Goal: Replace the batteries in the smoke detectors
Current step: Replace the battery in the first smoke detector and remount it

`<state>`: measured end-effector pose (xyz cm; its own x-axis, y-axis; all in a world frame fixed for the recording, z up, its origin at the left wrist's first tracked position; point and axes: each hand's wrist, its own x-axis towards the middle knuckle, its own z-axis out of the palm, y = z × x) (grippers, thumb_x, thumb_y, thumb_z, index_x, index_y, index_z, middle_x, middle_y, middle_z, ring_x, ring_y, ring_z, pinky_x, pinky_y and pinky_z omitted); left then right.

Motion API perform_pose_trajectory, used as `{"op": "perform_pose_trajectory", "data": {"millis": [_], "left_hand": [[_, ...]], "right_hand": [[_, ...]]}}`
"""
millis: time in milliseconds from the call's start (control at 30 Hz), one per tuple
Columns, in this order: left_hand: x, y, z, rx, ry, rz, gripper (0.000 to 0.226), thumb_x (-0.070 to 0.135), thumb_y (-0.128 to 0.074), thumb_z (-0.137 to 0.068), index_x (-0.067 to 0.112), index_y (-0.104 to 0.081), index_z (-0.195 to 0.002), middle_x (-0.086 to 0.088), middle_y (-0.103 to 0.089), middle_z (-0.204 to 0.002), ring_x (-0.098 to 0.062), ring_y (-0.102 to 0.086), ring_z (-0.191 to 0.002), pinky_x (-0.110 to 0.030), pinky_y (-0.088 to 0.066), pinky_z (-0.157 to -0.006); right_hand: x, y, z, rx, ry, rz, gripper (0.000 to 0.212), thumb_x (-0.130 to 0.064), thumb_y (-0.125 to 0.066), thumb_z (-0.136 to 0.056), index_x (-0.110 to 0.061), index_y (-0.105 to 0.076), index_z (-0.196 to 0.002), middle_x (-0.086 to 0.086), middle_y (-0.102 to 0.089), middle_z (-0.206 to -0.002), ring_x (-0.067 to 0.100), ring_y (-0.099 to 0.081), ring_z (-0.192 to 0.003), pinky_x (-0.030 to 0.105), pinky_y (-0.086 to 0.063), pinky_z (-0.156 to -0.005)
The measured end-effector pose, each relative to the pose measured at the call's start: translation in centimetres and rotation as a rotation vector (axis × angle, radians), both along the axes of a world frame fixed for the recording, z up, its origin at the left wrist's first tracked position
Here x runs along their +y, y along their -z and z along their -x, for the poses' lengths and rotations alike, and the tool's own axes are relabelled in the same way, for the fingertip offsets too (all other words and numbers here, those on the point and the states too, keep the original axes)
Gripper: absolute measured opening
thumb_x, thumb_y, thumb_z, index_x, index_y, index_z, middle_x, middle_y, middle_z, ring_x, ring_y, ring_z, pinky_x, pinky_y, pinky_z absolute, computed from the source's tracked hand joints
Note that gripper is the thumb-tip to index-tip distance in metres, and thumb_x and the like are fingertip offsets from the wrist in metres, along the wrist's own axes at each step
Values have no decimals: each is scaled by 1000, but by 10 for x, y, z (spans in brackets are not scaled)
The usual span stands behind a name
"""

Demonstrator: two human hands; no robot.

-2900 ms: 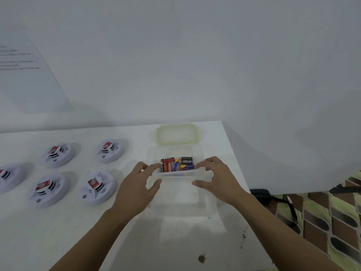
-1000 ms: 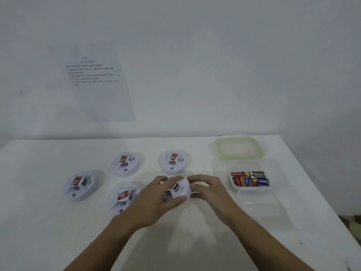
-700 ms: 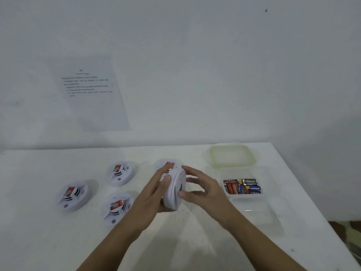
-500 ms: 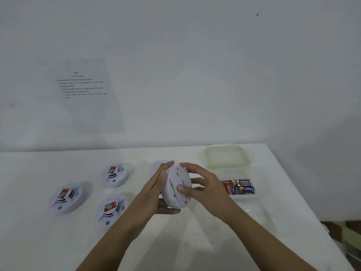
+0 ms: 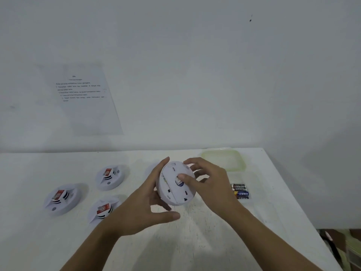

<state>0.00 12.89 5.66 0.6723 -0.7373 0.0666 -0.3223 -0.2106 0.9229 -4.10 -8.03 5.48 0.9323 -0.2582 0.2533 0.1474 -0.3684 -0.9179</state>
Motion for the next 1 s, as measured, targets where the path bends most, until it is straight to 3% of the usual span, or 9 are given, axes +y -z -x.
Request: {"op": "perform_pose_trajectory", "data": {"millis": [167, 300, 433, 600, 733, 867, 1000], "left_hand": [[-11, -1, -3, -76, -136, 54, 106, 24, -94, -66, 41, -28, -148, 26, -47, -141, -6, -49, -132, -23, -54, -97], [-15, -3, -3, -52, -139, 110, 97, 14, -92, -68, 37, -33, -143, 28, -53, -130, -4, -52, -127, -18, -55, -89], [-14, 0, -4, -37, -116, 97, 97, 19, -91, -70, 41, -31, -142, 23, -50, -136, -9, -51, -130, -19, -54, -91], [-10, 3, -7, -21, -92, 68, 100, 11, -91, -71, 32, -29, -147, 6, -47, -141, -22, -50, -132, -33, -56, -98], [-10, -1, -10, -5, -74, 25, 99, 16, -94, -67, 34, -34, -144, 12, -50, -137, -17, -51, -130, -31, -57, -96], [-10, -4, -14, -22, -71, -2, 95, 11, -94, -64, 26, -37, -138, 7, -51, -131, -17, -54, -124, -30, -59, -90], [-10, -3, -14, 35, -51, 3, 95, 7, -92, -67, 33, -36, -140, 11, -53, -129, -10, -56, -122, -28, -59, -86]], "right_hand": [[4, -6, 0, -80, -12, 86, 23, -33, -83, -81, -31, -71, -101, -11, -69, -92, 7, -62, -81, 18, -53, -59], [7, -5, 0, -81, -17, -36, 28, -31, -84, -80, -27, -76, -107, -14, -68, -102, 7, -63, -93, 24, -59, -66], [10, -4, 2, -19, -32, 42, 47, -44, -89, -69, -35, -71, -112, -15, -59, -108, 6, -56, -101, 20, -55, -72], [12, -6, 2, -2, -80, -31, 50, -38, -96, -61, -31, -71, -104, -11, -63, -99, 16, -58, -89, 41, -59, -68], [10, -5, 0, 15, -75, -38, 51, -39, -98, -58, -30, -70, -99, -10, -65, -95, 19, -61, -89, 46, -59, -70], [13, -5, -1, 1, -84, -5, 52, -44, -97, -54, -31, -70, -97, -10, -66, -96, 17, -59, -87, 48, -59, -71], [7, -11, -7, 38, -103, 55, 52, -46, -98, -52, -32, -73, -96, -14, -68, -96, 12, -60, -88, 46, -59, -74]]}}
